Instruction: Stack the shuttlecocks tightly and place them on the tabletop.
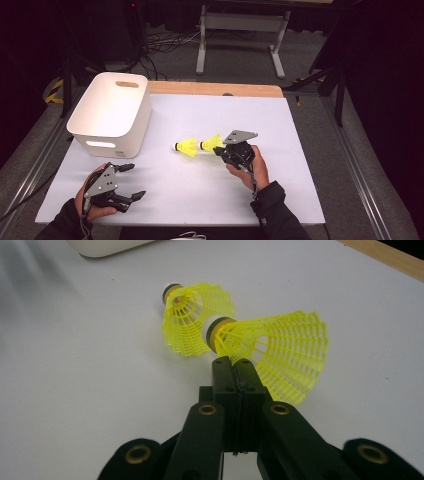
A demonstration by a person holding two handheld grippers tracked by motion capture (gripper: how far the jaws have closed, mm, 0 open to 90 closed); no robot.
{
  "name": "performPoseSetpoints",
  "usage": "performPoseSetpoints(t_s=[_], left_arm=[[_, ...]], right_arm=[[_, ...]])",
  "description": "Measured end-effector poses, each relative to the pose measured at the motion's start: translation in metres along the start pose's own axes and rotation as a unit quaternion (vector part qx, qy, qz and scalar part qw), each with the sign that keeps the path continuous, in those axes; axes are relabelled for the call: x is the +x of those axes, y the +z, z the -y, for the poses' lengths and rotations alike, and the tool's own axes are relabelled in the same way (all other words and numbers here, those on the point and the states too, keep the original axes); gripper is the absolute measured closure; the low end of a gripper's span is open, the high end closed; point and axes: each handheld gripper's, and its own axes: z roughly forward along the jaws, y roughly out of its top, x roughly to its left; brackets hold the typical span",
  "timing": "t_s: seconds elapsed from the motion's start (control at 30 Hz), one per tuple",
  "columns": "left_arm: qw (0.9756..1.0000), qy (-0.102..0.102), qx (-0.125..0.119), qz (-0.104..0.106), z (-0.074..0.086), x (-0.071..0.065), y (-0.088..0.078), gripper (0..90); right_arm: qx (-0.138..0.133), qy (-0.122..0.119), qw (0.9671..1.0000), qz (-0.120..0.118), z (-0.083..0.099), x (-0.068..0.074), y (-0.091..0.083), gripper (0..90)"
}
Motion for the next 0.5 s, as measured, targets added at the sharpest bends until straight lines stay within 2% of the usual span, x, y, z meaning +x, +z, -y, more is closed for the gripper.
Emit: performPoseSetpoints(t_s=[0.3, 0.5], left_arm=[[1.0, 0.001, -0.002, 0.001, 0.0, 0.0, 0.0, 10.2], [1.0, 0.002, -0.002, 0.002, 0.0, -0.001, 0.0, 10.2]], right_arm=[[0.004, -0.003, 0.9999, -0.011, -0.004, 0.009, 0.017, 90.0], [0.002, 0.004, 0.9998, -0.019, -0.005, 0.012, 0.025, 90.0]])
